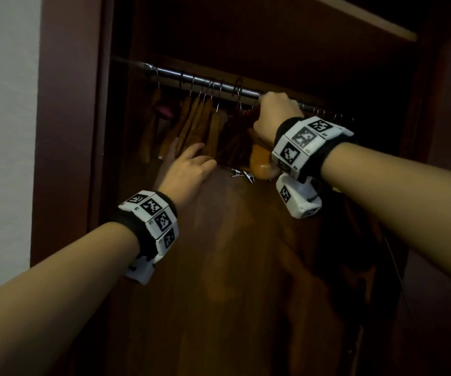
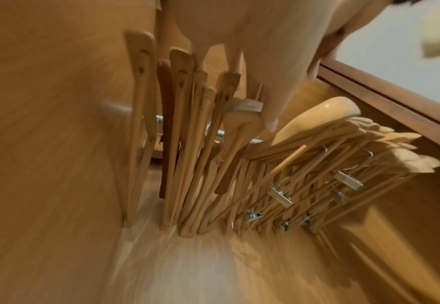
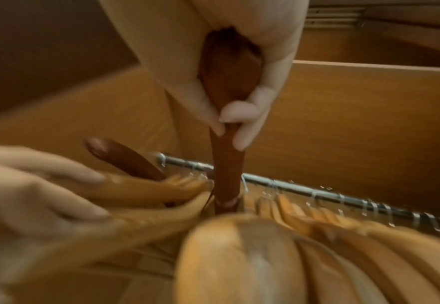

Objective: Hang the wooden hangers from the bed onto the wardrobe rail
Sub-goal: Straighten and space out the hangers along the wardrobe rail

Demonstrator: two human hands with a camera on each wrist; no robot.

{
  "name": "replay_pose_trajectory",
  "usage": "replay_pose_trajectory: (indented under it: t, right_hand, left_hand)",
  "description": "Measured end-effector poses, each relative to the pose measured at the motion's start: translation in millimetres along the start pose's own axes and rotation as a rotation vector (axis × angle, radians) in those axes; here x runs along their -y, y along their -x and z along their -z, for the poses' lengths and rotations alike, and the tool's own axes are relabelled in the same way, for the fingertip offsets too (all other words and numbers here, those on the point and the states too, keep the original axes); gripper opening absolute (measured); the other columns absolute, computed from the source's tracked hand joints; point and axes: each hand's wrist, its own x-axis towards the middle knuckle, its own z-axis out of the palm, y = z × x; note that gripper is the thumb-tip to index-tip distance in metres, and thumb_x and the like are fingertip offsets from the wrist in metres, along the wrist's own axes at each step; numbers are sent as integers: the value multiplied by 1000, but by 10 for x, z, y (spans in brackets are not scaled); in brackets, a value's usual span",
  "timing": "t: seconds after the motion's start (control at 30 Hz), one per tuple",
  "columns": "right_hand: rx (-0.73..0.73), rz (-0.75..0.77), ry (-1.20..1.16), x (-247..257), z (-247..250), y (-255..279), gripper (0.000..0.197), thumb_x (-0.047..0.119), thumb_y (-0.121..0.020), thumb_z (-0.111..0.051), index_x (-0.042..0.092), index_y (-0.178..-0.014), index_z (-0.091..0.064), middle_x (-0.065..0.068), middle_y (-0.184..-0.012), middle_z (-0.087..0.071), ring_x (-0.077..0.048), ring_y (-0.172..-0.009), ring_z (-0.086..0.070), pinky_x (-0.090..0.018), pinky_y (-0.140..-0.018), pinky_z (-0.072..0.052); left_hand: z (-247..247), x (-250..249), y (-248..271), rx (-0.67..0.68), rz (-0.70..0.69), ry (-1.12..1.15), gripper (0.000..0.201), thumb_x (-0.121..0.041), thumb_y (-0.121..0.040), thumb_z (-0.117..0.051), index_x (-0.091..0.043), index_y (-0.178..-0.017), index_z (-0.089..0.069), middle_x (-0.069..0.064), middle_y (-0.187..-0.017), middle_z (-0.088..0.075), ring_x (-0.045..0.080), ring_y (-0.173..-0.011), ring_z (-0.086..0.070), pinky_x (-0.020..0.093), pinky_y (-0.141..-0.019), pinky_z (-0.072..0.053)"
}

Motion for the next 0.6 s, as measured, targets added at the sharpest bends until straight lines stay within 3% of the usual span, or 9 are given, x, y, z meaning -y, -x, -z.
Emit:
replay_pose_trajectory:
  t: [0.13, 0.27, 0.4, 0.5, 0.6]
  right_hand:
    - [-42, -5, 26, -35, -123, -114, 25, 8, -90, -52, 6, -115, -57, -12, -113, -59, -28, -101, -60, -30, -69, -43]
    - [-103, 2, 68, -19, -238, -256, 35, 6, -90, -53, 8, -125, -52, -13, -127, -48, -32, -112, -54, -35, -80, -47]
    - [-22, -30, 74, 21, -290, -391, 30, 7, -91, -53, 4, -121, -54, -15, -123, -54, -31, -110, -56, -33, -79, -46]
    - [31, -28, 78, 41, -310, -443, 26, 7, -92, -51, 2, -117, -56, -16, -118, -59, -32, -107, -59, -32, -73, -44]
    - [30, -29, 89, 38, -346, -477, 28, 6, -92, -50, 2, -119, -56, -16, -118, -60, -32, -106, -59, -32, -76, -46]
  left_hand:
    - [2, 1, 0, 20, 8, -8, 16, -4, -85, -58, -9, -99, -65, 9, -116, -67, 34, -132, -40, 65, -106, -13]
    - [18, -5, 2, 25, 5, 14, 13, -6, -85, -58, -10, -96, -64, 8, -118, -65, 32, -134, -38, 64, -107, -13]
    - [17, -3, 6, 57, 19, -1, 13, -8, -89, -53, -13, -97, -62, 2, -124, -62, 26, -139, -29, 58, -111, -7]
    - [11, -13, 11, 35, 2, -4, 10, -5, -85, -58, -12, -90, -63, 5, -116, -66, 30, -135, -37, 63, -108, -12]
    - [13, -14, 0, 35, -5, -12, 12, -4, -84, -59, -13, -91, -62, 5, -115, -67, 31, -134, -38, 64, -106, -14]
